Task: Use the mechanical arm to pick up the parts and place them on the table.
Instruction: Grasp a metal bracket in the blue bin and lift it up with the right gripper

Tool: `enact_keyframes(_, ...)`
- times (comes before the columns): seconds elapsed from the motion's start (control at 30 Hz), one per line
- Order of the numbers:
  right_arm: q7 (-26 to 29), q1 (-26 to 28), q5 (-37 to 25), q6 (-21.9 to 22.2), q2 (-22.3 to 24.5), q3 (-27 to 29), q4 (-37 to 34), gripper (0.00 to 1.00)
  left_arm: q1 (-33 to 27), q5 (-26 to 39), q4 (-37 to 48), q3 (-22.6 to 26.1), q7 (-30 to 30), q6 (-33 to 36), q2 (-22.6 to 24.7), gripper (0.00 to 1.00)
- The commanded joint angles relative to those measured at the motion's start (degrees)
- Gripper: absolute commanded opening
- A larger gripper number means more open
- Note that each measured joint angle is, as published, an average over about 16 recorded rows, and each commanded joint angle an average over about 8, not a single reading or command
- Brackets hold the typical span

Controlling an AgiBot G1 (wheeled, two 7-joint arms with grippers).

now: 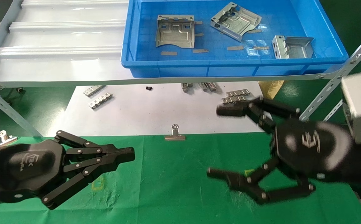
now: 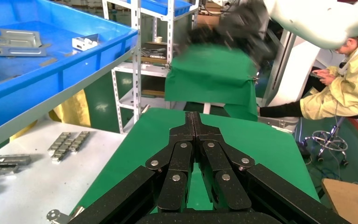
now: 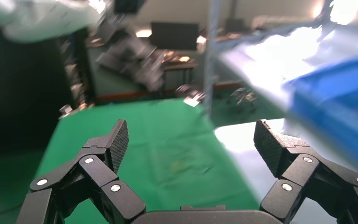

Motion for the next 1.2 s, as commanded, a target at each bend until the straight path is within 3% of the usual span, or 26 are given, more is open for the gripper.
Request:
enact_keyframes(0.03,-0.1,-1.2,1.1,-0.5,0.7,0.4,1.3,1.00,0.0,0.0,0.0,0.0,0.0,0.0,0.0,0.00)
enact_keyframes(0.13,0.5,2.6,-2.1,0.7,-1.1,-0.9,-2.1,1.00,0.0,0.0,0.0,0.0,0.0,0.0,0.0,0.00)
enact_keyframes(0.37,0.4,17.5,-15.1,6.5,-9.9,-6.5,-19.2,1.00,0.0,0.0,0.0,0.0,0.0,0.0,0.0,0.00)
enact_keyframes(0.4,-0.1,19.0,-16.5,7.5,-11.1,-7.2,-21.7,1.00,0.0,0.0,0.0,0.0,0.0,0.0,0.0,0.06)
enact_keyframes(0.6,-3.7,25.7,-24.4,14.4,-19.0,-11.0,-37.1,0.98,0.0,0.0,0.0,0.0,0.0,0.0,0.0,0.81)
enact_keyframes(0.63,-4.2,26.6,-25.5,15.6,-20.3,-11.5,-39.5,0.89,0.0,0.0,0.0,0.0,0.0,0.0,0.0,0.94)
enact_keyframes(0.67,-4.8,27.4,-26.6,16.8,-21.5,-12.2,-41.7,0.78,0.0,0.0,0.0,0.0,0.0,0.0,0.0,1.00)
enact_keyframes(0.87,-7.1,30.8,-30.5,22.7,-27.4,-14.3,-52.2,0.05,0.0,0.0,0.0,0.0,0.0,0.0,0.0,1.00)
enact_keyframes(0.93,-7.5,31.6,-31.0,24.7,-28.9,-14.6,-54.7,0.00,0.0,0.0,0.0,0.0,0.0,0.0,0.0,1.00)
enact_keyframes(1.2,-7.1,33.5,-31.3,30.1,-32.6,-14.5,-61.2,0.00,0.0,0.0,0.0,0.0,0.0,0.0,0.0,1.00)
